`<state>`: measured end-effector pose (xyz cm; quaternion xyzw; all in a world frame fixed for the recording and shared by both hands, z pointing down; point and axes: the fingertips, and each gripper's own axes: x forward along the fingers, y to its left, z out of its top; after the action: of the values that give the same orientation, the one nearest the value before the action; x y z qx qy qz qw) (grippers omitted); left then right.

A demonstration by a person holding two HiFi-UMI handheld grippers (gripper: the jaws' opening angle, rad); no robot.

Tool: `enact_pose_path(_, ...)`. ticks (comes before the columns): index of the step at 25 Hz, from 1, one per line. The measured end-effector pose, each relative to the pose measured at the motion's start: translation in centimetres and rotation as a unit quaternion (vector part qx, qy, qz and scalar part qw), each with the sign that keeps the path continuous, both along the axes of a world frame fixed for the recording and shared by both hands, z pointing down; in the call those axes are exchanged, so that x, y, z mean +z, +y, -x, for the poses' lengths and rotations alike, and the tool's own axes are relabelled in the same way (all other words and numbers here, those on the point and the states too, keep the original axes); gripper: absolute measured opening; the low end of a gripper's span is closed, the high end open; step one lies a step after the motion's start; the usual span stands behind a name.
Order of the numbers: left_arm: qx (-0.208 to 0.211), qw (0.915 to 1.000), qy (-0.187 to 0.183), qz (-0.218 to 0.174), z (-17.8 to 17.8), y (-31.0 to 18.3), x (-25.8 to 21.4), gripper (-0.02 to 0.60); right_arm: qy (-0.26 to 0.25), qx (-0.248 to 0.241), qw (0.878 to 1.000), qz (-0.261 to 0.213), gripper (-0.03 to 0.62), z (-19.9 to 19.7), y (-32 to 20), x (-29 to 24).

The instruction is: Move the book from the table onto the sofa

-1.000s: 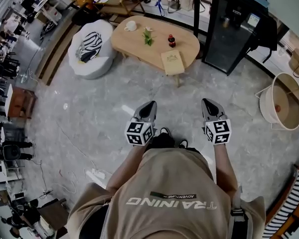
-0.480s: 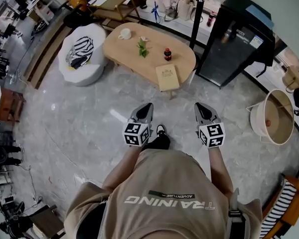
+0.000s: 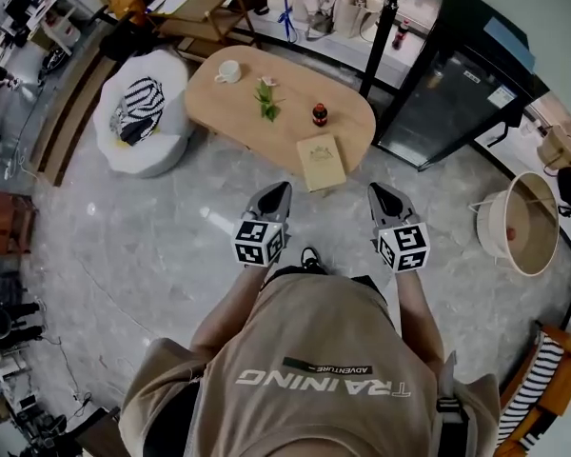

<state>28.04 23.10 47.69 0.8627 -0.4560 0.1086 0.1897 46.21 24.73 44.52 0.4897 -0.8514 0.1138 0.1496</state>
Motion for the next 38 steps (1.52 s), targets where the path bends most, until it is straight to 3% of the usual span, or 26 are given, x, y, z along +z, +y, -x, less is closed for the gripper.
enact_pose_path(4, 0.013, 0.9999, -0.001, 0.0, 0.7, -3.0, 0.2, 0.006, 0.003, 0.015, 1.0, -0.001, 0.005, 0.5, -2.7, 0.0)
enact_pose_path(13, -0.009, 0.9993, 0.014, 0.032, 1.6, -6.5, 2.4, 0.006, 0.017, -0.001, 1.0, 0.023, 0.005, 0.5, -7.1, 1.3)
enact_pose_path(23, -0.078, 0.9957, 0.005, 0.05, 0.6, -12.6, 2.9, 0.006, 0.0, -0.072, 0.997, 0.025, 0.005, -0.2, -16.1, 2.2)
enact_pose_path(34, -0.125, 0.9913, -0.017, 0.036, -3.7, -20.4, 1.1, 0.006, -0.024, -0.145, 0.989, 0.02, 0.005, -2.9, -25.8, 2.1)
enact_pose_path(38, -0.138, 0.99, 0.006, 0.03, -4.3, -22.1, 0.6, 0.006, -0.029, -0.17, 0.985, 0.02, 0.005, -2.8, -27.5, 2.9)
